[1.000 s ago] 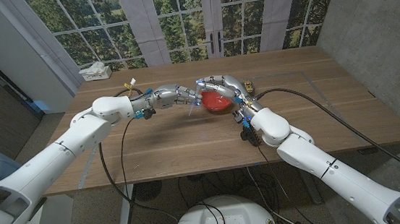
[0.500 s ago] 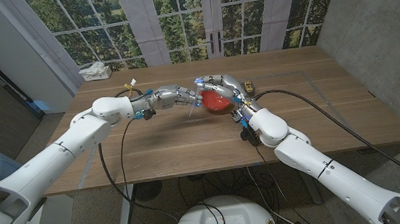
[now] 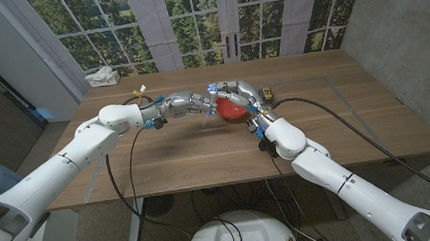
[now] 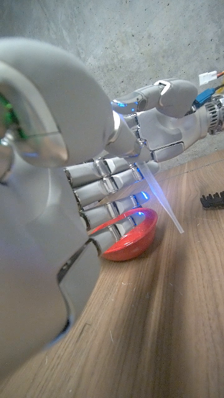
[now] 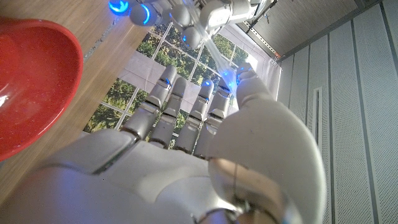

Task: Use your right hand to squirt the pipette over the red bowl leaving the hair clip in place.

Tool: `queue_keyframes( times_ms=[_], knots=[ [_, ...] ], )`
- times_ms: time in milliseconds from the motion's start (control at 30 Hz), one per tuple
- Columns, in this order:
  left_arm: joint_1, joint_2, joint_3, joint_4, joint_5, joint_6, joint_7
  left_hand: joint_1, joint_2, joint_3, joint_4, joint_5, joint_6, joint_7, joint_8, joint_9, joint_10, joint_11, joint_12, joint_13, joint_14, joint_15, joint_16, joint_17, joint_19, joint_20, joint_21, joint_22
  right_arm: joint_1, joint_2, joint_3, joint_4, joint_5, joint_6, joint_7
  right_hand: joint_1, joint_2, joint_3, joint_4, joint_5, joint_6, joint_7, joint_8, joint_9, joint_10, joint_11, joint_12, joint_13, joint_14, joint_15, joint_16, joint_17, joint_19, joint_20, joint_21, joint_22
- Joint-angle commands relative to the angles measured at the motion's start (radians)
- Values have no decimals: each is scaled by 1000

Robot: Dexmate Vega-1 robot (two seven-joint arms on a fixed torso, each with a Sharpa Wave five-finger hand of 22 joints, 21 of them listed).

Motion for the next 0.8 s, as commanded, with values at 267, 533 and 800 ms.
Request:
queue_keyframes(
  times_ms=[267,533,800],
  knots=[
    [7,3,-5,-2,-5,-6,3,11,2,-5,-1,6,9,1,0,4,4,-8,-6,3,13,-99,-6,1,3,2,7,4,14,14,-4,27,27,22,28,12,20,2,14,0,49,-4,17,4,31,-6,11,5,12,-166,10,8,12,-6,13,5],
    [1,-2,-3,7,-4,-9,-3,11,1,-7,-1,6,10,0,0,4,5,-8,-8,3,13,-99,-7,1,3,2,7,4,17,12,-4,23,25,11,28,11,19,3,16,-3,42,8,11,3,26,0,7,5,12,-162,4,4,9,-2,15,6],
    [-2,-3,-3,11,-4,-6,-3,12,-3,-11,-3,6,1,1,-6,4,-11,1,-16,3,10,-96,-9,1,0,3,6,4,21,15,-3,30,29,20,31,9,20,0,18,-5,40,8,8,3,27,4,6,6,12,-162,7,8,6,-2,16,6]
  ],
)
